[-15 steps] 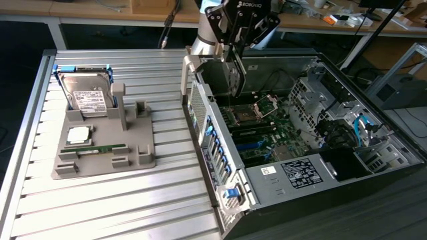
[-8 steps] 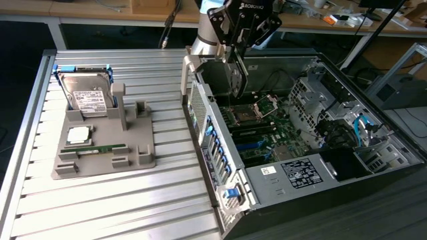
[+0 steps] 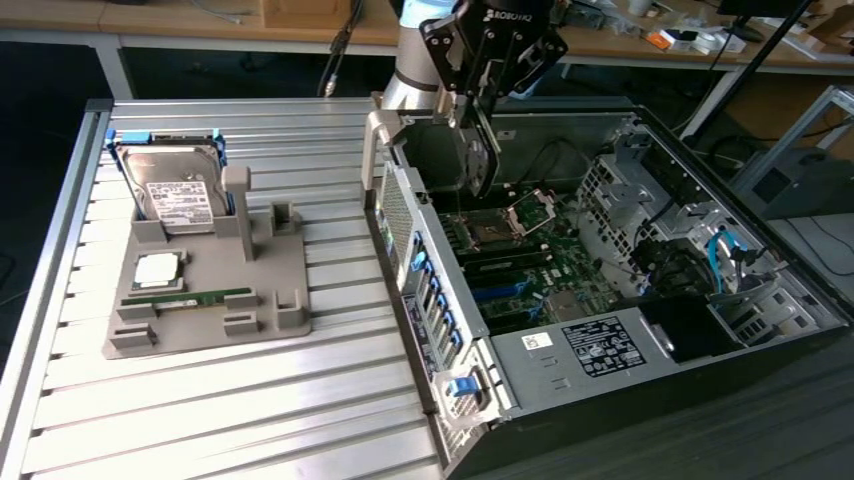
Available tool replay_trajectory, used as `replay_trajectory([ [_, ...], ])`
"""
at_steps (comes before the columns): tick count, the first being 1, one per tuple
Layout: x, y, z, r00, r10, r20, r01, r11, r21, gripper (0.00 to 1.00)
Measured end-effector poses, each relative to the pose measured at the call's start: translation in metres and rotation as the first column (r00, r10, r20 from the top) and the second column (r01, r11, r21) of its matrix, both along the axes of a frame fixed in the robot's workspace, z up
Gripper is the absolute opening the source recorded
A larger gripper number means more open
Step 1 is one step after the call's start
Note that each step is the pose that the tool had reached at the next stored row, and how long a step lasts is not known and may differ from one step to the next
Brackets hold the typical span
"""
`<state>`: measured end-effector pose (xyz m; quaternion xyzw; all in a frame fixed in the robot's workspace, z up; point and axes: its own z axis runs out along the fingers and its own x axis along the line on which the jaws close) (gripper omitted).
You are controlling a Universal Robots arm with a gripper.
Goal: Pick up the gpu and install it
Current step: 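Pick up the gpu and move the gpu toward the slot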
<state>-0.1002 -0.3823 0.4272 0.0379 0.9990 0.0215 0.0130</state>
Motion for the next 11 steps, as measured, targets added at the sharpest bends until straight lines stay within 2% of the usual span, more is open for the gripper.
replay_trajectory([
  [11,0.0081,-0.0012,-0.0036,1.0,0.0,0.0,0.0,1.0,0.0,0.27],
])
